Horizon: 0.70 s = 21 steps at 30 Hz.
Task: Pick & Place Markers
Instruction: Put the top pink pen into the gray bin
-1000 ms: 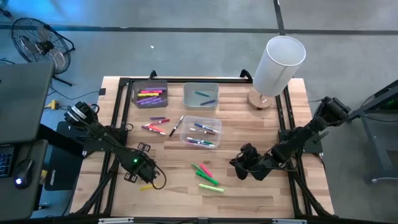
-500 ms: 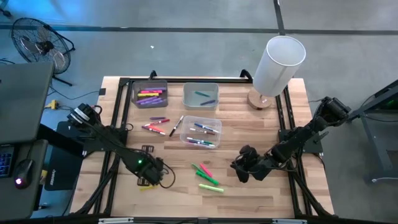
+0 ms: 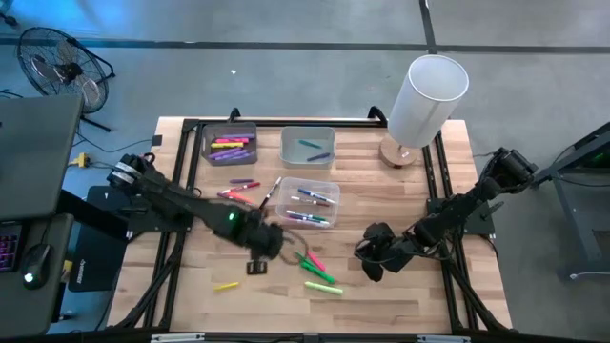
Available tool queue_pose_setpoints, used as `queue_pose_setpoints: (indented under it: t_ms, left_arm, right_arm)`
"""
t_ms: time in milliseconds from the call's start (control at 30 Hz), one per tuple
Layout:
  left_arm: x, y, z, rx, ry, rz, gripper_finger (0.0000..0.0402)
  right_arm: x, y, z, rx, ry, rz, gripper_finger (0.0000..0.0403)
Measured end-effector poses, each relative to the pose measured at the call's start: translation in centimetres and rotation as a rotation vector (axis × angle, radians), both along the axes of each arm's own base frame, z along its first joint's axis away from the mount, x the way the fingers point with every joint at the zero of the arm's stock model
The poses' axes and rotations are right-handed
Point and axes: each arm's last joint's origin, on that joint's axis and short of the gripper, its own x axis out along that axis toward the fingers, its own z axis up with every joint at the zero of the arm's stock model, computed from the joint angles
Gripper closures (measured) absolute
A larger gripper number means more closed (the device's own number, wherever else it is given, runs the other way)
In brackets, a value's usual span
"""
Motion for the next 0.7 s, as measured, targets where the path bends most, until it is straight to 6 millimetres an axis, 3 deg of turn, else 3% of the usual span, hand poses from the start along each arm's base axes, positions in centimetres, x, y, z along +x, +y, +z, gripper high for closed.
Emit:
queue_pose_setpoints:
  t_ms: [100, 300, 467, 700]
  left_arm:
    - [1.5, 2.4, 1.7, 0.009, -0.044, -0.045, 0.0371]
    - [3.3, 9.9, 3.7, 0.016, -0.105, -0.061, 0.0371]
    - [3.4, 17.3, 4.9, 0.049, -0.203, -0.026, 0.0371]
    - [2.6, 26.9, 4.8, 0.059, -0.39, 0.061, 0.0371]
  right_arm:
    - [0.5, -1.0, -0.1, -0.032, 0.016, -0.017, 0.0395]
    - [1.8, -3.7, -0.2, -0.043, 0.061, 0.018, 0.0399]
    - [2.7, -6.2, -0.3, -0.087, 0.079, -0.006, 0.04]
    - [3.6, -10.2, -0.3, -0.058, 0.101, -0.083, 0.0402]
